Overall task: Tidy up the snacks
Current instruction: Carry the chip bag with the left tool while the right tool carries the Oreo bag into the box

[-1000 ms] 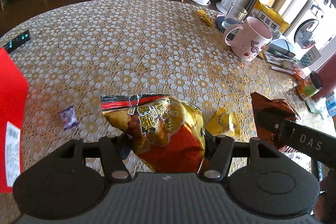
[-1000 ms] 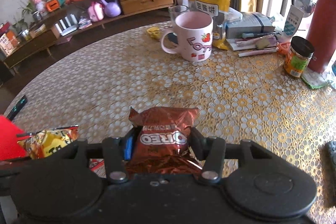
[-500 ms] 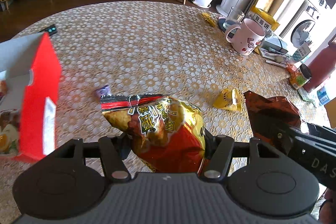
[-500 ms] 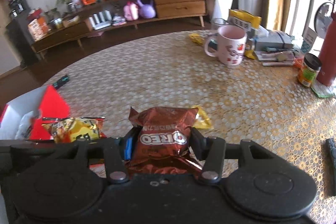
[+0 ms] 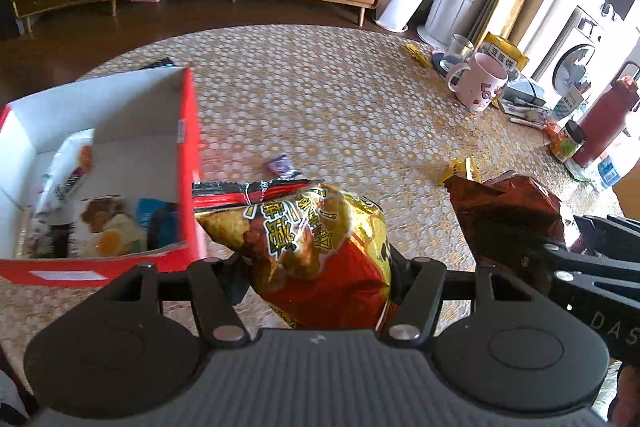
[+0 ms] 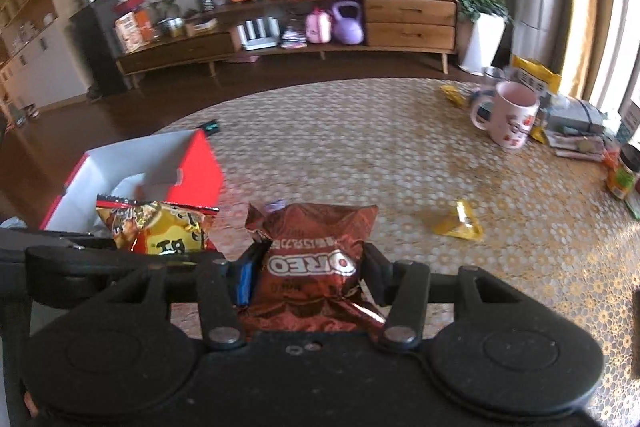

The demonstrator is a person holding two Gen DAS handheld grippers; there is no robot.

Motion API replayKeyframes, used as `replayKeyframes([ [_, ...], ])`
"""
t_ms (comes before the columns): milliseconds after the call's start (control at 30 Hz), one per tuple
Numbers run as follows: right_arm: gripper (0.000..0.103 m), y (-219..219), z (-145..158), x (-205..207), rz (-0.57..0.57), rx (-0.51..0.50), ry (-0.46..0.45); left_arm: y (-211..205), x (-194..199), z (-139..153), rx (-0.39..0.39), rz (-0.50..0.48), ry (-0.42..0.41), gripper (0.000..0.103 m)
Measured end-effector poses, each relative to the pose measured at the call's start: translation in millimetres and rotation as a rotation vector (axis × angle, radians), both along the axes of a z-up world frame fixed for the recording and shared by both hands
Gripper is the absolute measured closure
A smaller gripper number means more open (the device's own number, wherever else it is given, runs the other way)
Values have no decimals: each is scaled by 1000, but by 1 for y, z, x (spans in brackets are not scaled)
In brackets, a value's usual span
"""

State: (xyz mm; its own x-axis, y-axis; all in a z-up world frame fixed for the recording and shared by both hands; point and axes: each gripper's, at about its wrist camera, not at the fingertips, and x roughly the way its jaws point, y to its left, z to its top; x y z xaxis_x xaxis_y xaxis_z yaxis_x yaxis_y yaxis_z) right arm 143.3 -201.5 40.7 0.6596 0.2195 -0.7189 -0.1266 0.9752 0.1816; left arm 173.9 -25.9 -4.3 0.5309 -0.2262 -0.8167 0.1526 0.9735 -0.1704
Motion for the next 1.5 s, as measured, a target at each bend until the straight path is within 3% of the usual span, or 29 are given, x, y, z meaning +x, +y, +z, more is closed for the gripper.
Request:
replayKeyframes([
  [667, 52, 132, 16, 8, 167, -9, -27, 135, -23, 26, 31, 131, -64, 40],
  [1167, 52, 215, 0, 42, 243, -41, -13, 225, -3, 14, 105, 287, -52, 40],
  [1500, 51, 244, -28, 81, 235, -75, 16, 251, 35, -10, 203, 327, -39, 40],
])
